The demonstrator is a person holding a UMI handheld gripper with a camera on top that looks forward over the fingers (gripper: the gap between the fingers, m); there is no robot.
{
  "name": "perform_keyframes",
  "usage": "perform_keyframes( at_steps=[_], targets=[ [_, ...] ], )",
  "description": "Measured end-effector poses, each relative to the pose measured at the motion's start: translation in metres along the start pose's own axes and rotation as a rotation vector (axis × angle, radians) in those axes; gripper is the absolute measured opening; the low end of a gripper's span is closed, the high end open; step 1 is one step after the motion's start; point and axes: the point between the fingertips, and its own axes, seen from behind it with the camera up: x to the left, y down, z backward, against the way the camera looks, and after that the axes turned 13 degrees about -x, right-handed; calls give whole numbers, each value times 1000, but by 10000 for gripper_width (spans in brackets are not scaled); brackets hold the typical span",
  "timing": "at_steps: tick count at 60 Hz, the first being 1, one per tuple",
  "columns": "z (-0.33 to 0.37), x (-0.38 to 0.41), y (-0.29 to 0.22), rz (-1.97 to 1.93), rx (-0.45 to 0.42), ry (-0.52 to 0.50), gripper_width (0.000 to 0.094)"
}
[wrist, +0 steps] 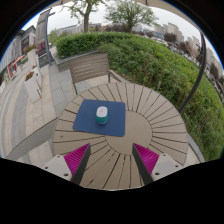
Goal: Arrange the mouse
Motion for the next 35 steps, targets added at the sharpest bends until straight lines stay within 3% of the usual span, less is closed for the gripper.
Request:
perform_keyframes(
  at_steps=[12,23,35],
  targets=[
    [52,-10,29,10,34,-2,857],
    [59,-30,39,9,35,69,855],
    [62,-31,38,-25,37,69,855]
  ],
)
